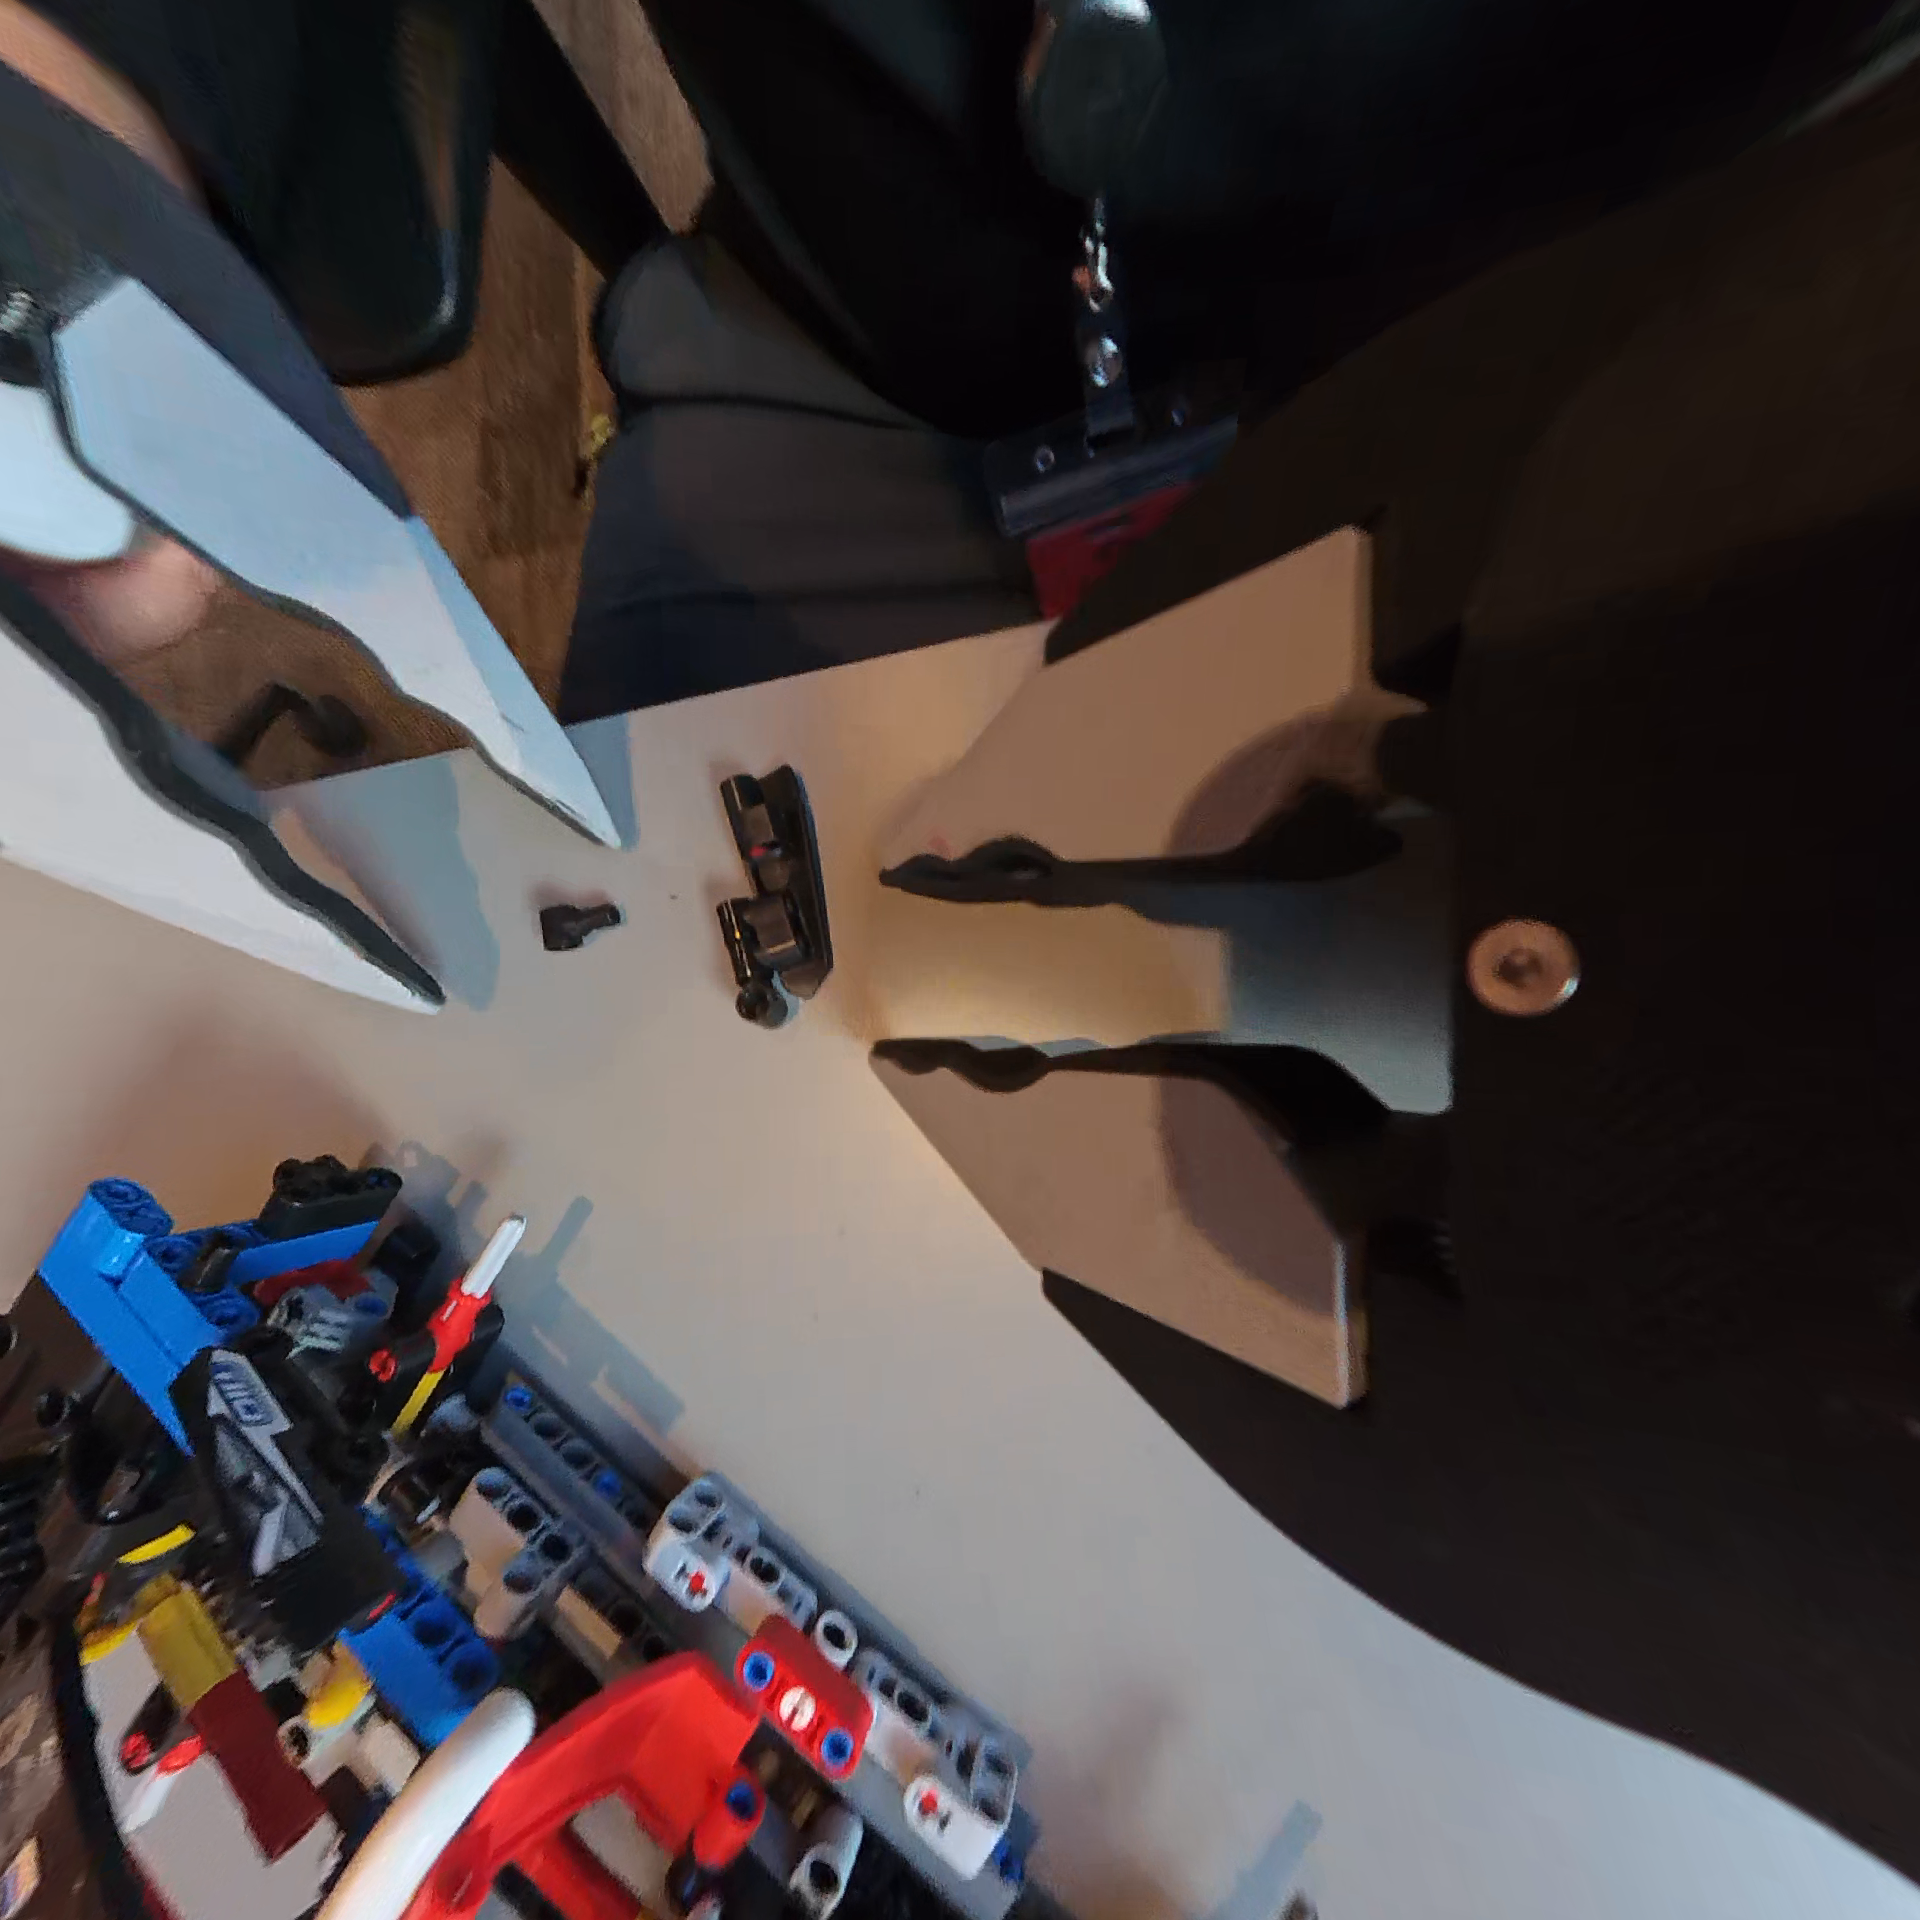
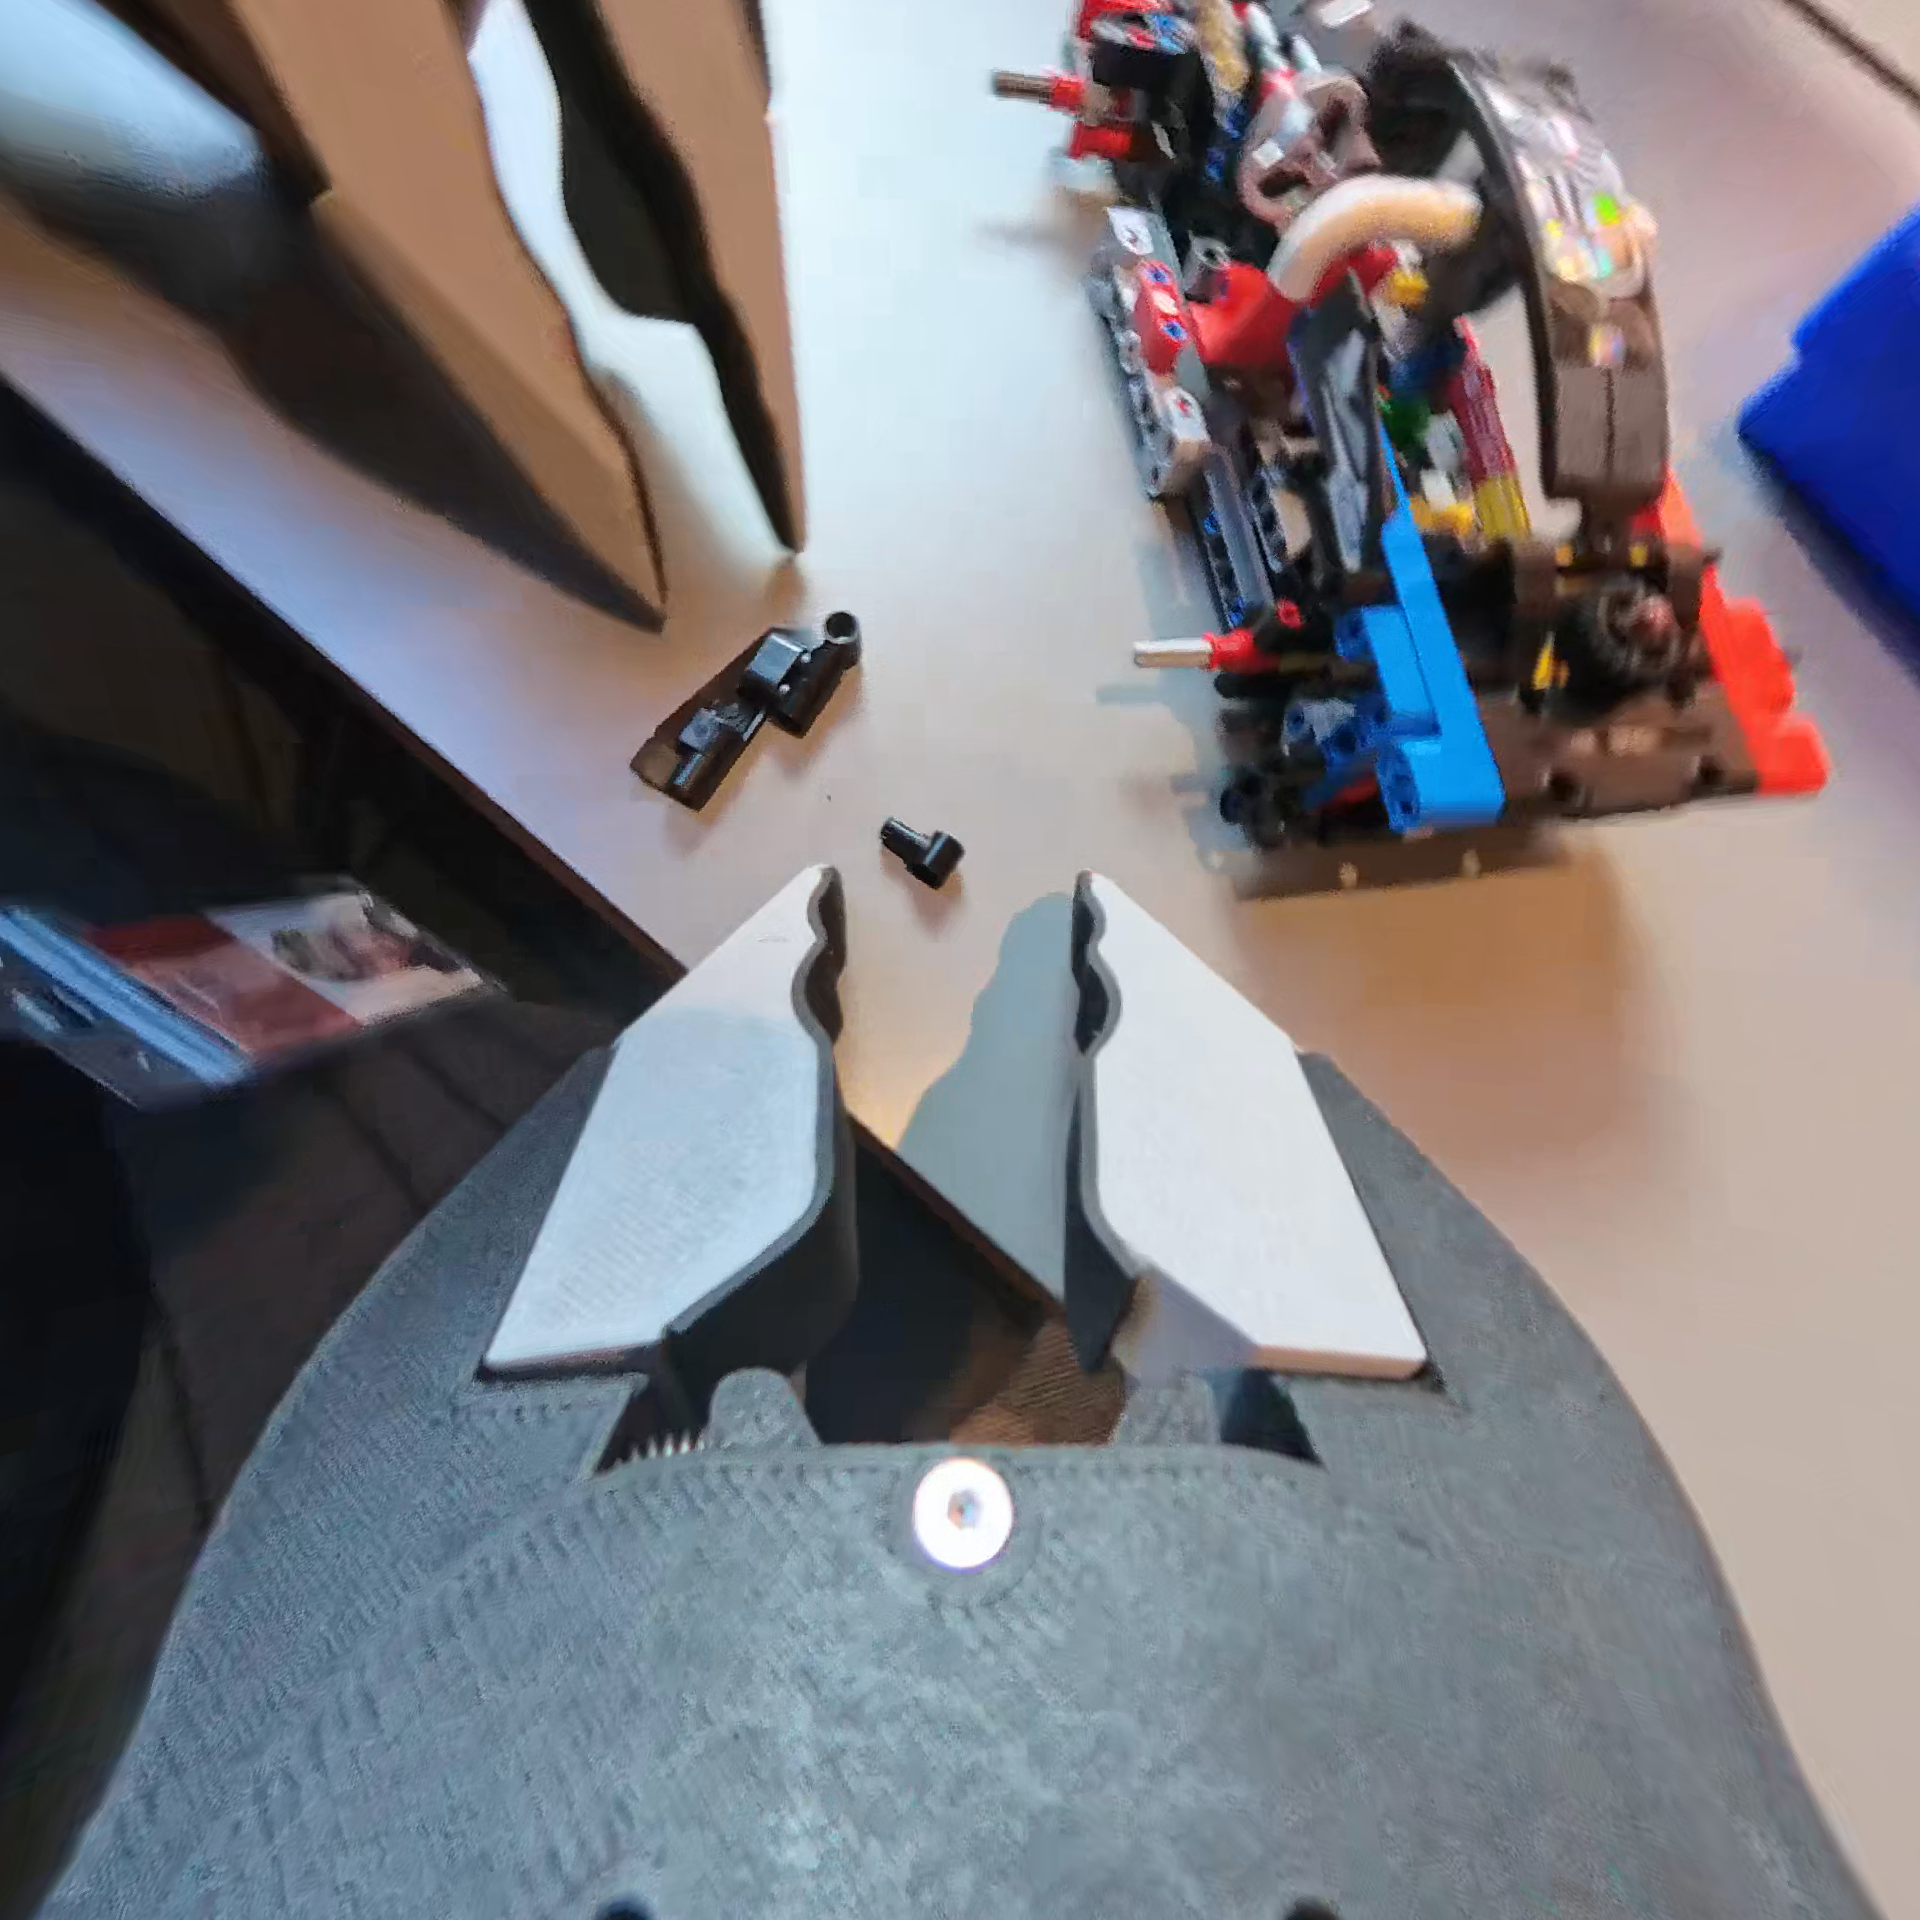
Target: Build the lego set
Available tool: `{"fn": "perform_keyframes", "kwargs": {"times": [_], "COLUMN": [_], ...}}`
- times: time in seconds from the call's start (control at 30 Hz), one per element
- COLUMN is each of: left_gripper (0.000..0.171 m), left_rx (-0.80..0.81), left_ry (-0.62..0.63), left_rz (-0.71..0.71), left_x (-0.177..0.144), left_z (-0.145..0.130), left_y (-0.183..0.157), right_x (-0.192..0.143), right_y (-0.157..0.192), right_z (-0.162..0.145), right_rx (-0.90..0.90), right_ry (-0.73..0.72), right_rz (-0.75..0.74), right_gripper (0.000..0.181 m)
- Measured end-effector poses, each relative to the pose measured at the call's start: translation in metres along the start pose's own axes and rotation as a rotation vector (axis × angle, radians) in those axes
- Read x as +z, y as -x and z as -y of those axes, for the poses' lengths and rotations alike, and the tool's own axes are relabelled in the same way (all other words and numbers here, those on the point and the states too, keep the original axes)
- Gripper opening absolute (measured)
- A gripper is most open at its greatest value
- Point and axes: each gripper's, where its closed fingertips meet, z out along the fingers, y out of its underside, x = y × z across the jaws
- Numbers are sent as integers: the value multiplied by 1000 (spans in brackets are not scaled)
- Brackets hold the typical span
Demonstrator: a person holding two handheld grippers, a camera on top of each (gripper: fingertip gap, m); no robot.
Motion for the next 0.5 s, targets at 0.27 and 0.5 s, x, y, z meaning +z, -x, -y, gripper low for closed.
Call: {"fn": "perform_keyframes", "kwargs": {"times": [0.27, 0.5], "left_gripper": [32, 29], "left_rx": [244, 333], "left_ry": [80, 125], "left_rz": [-157, -286], "left_x": [-7, 12], "left_z": [18, 22], "left_y": [8, -2], "right_x": [-5, 7], "right_y": [1, 10], "right_z": [9, 3], "right_rx": [-281, -381], "right_ry": [-39, 12], "right_rz": [279, 375], "right_gripper": [26, 8]}}
